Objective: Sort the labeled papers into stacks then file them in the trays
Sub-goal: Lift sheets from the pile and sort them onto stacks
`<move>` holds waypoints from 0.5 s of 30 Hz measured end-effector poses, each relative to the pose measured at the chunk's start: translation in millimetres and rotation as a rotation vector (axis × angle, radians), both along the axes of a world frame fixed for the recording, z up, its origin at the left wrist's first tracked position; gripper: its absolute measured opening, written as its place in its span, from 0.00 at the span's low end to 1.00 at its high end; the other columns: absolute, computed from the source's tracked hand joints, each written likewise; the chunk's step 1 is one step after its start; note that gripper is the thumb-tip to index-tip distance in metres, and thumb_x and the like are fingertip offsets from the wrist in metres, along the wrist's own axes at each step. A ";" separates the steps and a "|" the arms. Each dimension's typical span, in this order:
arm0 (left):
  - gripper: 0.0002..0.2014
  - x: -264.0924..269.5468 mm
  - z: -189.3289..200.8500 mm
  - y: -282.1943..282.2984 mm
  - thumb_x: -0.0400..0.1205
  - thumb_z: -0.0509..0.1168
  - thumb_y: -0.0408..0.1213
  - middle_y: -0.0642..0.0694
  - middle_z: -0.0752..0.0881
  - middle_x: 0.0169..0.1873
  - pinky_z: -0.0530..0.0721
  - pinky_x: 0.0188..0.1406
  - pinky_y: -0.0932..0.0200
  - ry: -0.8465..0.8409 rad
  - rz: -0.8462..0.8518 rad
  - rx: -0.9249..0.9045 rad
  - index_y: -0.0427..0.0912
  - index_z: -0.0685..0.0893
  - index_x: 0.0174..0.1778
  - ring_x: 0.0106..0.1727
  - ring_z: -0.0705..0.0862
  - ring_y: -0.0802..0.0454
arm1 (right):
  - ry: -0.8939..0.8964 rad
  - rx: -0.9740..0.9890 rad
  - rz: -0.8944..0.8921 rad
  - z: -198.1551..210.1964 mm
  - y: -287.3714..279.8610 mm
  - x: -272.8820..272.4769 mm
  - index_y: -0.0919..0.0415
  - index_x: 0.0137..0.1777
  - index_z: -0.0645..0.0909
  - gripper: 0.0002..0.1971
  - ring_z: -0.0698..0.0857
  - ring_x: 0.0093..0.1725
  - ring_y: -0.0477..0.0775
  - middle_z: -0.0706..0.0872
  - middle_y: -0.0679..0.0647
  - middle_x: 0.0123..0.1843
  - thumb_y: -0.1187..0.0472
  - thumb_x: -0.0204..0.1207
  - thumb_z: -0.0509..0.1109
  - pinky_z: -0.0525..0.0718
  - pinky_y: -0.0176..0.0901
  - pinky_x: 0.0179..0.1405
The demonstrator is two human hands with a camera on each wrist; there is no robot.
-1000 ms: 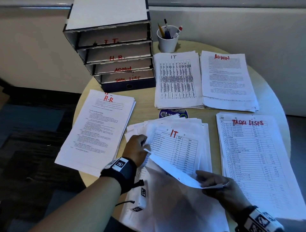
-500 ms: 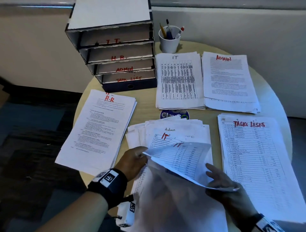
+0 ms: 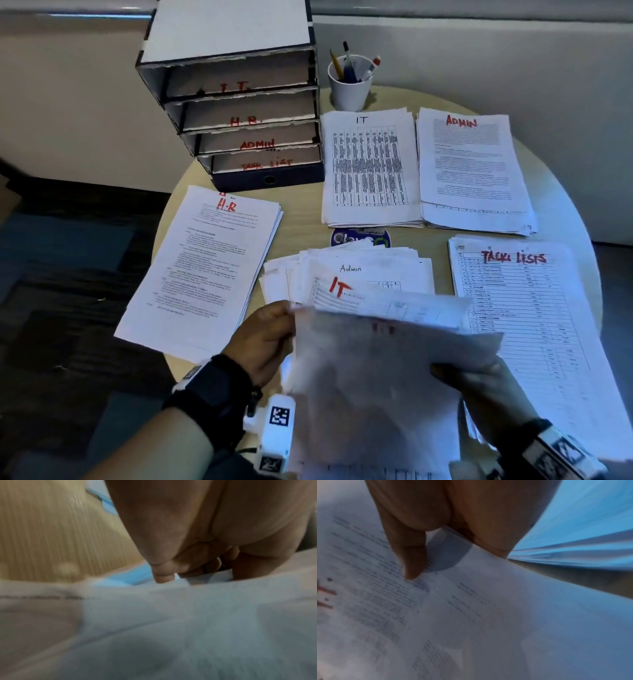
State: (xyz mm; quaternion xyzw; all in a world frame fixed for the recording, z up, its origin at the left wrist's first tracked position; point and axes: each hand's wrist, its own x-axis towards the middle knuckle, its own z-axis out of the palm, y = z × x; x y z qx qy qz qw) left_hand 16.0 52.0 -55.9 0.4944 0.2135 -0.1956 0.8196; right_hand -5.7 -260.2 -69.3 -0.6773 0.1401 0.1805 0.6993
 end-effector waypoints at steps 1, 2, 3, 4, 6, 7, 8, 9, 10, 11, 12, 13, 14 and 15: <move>0.17 3.3 3.8 -4.6 0.79 0.67 0.27 0.27 0.86 0.61 0.85 0.63 0.39 0.005 -0.026 -0.039 0.26 0.85 0.63 0.60 0.86 0.33 | 0.005 -0.011 -0.004 -2.0 2.7 3.8 0.67 0.49 0.91 0.22 0.90 0.54 0.67 0.92 0.64 0.49 0.60 0.53 0.86 0.86 0.57 0.58; 0.20 6.2 8.0 -9.9 0.79 0.68 0.31 0.27 0.85 0.63 0.83 0.63 0.40 0.015 -0.041 -0.068 0.27 0.83 0.66 0.60 0.85 0.34 | 0.002 -0.017 -0.003 -2.4 6.0 8.3 0.67 0.50 0.90 0.30 0.90 0.55 0.67 0.92 0.65 0.49 0.52 0.48 0.89 0.85 0.60 0.60; 0.19 8.2 11.5 -14.5 0.79 0.68 0.32 0.28 0.85 0.61 0.85 0.60 0.42 0.021 -0.031 -0.084 0.28 0.84 0.65 0.57 0.86 0.36 | 0.009 -0.014 -0.022 -1.4 8.8 12.6 0.67 0.50 0.90 0.37 0.90 0.54 0.68 0.92 0.65 0.49 0.46 0.41 0.90 0.84 0.62 0.60; 0.17 9.4 13.9 -17.9 0.80 0.67 0.32 0.29 0.86 0.58 0.87 0.53 0.46 0.041 0.000 -0.102 0.29 0.86 0.63 0.52 0.88 0.39 | 0.021 -0.005 -0.040 3.1 13.7 17.3 0.68 0.50 0.90 0.41 0.90 0.53 0.68 0.92 0.65 0.49 0.43 0.37 0.91 0.85 0.62 0.59; 0.17 9.9 14.9 -21.2 0.81 0.65 0.32 0.29 0.86 0.55 0.88 0.48 0.48 0.082 0.055 -0.121 0.29 0.85 0.63 0.48 0.88 0.40 | 0.018 0.014 -0.064 6.9 17.2 24.6 0.67 0.48 0.90 0.44 0.91 0.50 0.67 0.92 0.65 0.48 0.40 0.32 0.90 0.86 0.61 0.56; 0.19 9.0 14.5 -21.6 0.81 0.65 0.34 0.29 0.85 0.57 0.87 0.49 0.48 0.099 0.063 -0.117 0.28 0.83 0.66 0.50 0.86 0.39 | 0.004 0.000 -0.071 9.3 19.2 26.4 0.66 0.48 0.90 0.42 0.91 0.49 0.67 0.92 0.65 0.48 0.41 0.34 0.90 0.86 0.61 0.54; 0.22 7.0 11.6 -20.6 0.81 0.66 0.36 0.29 0.83 0.58 0.86 0.50 0.47 0.110 0.078 -0.113 0.27 0.80 0.68 0.52 0.84 0.37 | -0.002 -0.029 -0.076 11.2 20.0 27.0 0.66 0.48 0.90 0.38 0.92 0.47 0.68 0.92 0.66 0.46 0.43 0.38 0.90 0.87 0.62 0.52; 0.25 5.4 10.7 -19.8 0.80 0.68 0.39 0.29 0.82 0.58 0.84 0.52 0.47 0.121 0.092 -0.111 0.26 0.79 0.68 0.54 0.82 0.37 | -0.003 -0.055 -0.090 15.2 21.4 27.5 0.68 0.47 0.90 0.31 0.92 0.45 0.69 0.92 0.66 0.44 0.49 0.46 0.90 0.89 0.63 0.48; 0.27 3.5 10.8 -19.3 0.77 0.71 0.42 0.29 0.81 0.58 0.82 0.54 0.47 0.131 0.104 -0.112 0.26 0.81 0.66 0.55 0.80 0.37 | 0.002 -0.066 -0.113 19.8 22.0 27.2 0.71 0.47 0.89 0.22 0.92 0.42 0.68 0.92 0.65 0.41 0.58 0.56 0.87 0.90 0.61 0.44; 0.27 -0.2 9.7 -17.9 0.75 0.73 0.45 0.30 0.81 0.59 0.80 0.58 0.47 0.125 0.108 -0.119 0.29 0.84 0.64 0.56 0.81 0.37 | 0.013 -0.074 -0.148 23.9 21.8 27.6 0.71 0.48 0.89 0.14 0.92 0.41 0.67 0.92 0.64 0.40 0.66 0.64 0.83 0.91 0.57 0.40; 0.25 -4.5 7.7 -16.6 0.76 0.73 0.47 0.30 0.82 0.62 0.79 0.63 0.45 0.115 0.087 -0.120 0.33 0.85 0.64 0.58 0.82 0.37 | 0.021 -0.080 -0.177 27.2 21.6 28.1 0.70 0.49 0.88 0.10 0.92 0.41 0.65 0.93 0.62 0.39 0.70 0.68 0.79 0.90 0.52 0.39; 0.24 -11.1 4.5 -15.3 0.79 0.70 0.45 0.32 0.82 0.67 0.78 0.70 0.40 0.101 0.043 -0.097 0.36 0.83 0.68 0.64 0.83 0.37 | 0.030 -0.082 -0.208 32.0 22.2 28.1 0.69 0.52 0.88 0.09 0.92 0.42 0.62 0.93 0.60 0.41 0.72 0.71 0.76 0.90 0.49 0.40; 0.24 -18.1 3.2 -14.7 0.81 0.69 0.42 0.34 0.81 0.71 0.77 0.73 0.34 0.077 -0.020 -0.035 0.40 0.80 0.73 0.68 0.83 0.36 | 0.040 -0.075 -0.236 36.6 24.1 28.3 0.68 0.54 0.87 0.10 0.92 0.44 0.61 0.93 0.59 0.43 0.73 0.72 0.75 0.90 0.49 0.43; 0.24 -25.5 1.0 -14.2 0.80 0.70 0.39 0.37 0.81 0.72 0.77 0.72 0.33 0.047 -0.091 0.087 0.44 0.79 0.74 0.69 0.83 0.37 | 0.054 -0.066 -0.262 40.6 26.9 28.7 0.66 0.56 0.86 0.12 0.92 0.45 0.59 0.94 0.58 0.45 0.74 0.73 0.73 0.90 0.50 0.46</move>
